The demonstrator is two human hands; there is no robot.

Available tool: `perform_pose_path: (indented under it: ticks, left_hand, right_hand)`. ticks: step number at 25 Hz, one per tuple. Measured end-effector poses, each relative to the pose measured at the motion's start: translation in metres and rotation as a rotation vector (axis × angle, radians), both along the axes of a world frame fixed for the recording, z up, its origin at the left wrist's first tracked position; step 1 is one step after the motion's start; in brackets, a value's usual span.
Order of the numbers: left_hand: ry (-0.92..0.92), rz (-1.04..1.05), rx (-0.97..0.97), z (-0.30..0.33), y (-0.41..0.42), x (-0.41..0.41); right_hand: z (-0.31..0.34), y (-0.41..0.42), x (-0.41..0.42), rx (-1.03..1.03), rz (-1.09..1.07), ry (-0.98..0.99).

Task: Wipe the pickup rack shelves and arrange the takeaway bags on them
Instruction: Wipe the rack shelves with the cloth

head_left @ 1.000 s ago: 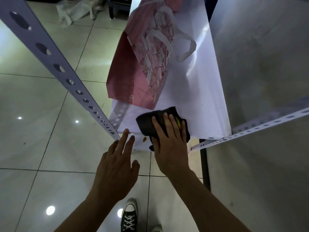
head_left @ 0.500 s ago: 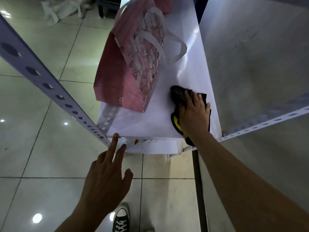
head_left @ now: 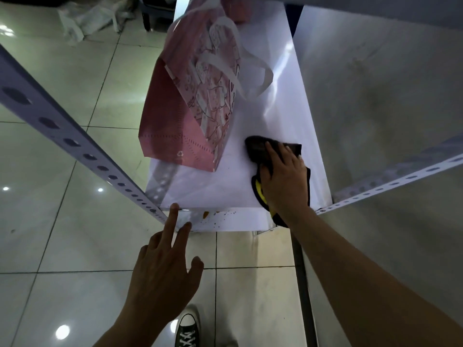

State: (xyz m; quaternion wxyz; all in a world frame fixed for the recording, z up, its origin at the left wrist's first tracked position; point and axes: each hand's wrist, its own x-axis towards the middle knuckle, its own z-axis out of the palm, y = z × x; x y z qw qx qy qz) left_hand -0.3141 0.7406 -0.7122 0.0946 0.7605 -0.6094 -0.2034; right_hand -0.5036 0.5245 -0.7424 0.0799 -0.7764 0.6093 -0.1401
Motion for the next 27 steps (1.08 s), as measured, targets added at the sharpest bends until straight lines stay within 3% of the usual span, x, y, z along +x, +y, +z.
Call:
perform_pose_path:
  ticks: [3,11,19,23,27]
  left_hand:
    - [-0.008,-0.007,-0.006,-0.002,0.002,0.001]
    - [0.009,-0.020,-0.001,0.003,0.001,0.000]
    - [-0.015,-0.015,-0.001,-0.002,0.003,-0.002]
    - [-0.032,-0.031,-0.028,-0.002,0.003,0.004]
    - [-0.049,-0.034,-0.062,-0.007,0.006,0.005]
  right_hand:
    - [-0.002,-0.013,0.010,0.006,-0.042,-0.010]
    - [-0.010,0.074,0.016,-0.136,0.013,-0.037]
    - [-0.024,0.106,0.065,-0.152,0.213,-0.137]
    - [-0.029,0.096,0.051,-0.215,0.332,-0.148]
    - [-0.031,0.092,0.026,-0.285,0.312,-0.150]
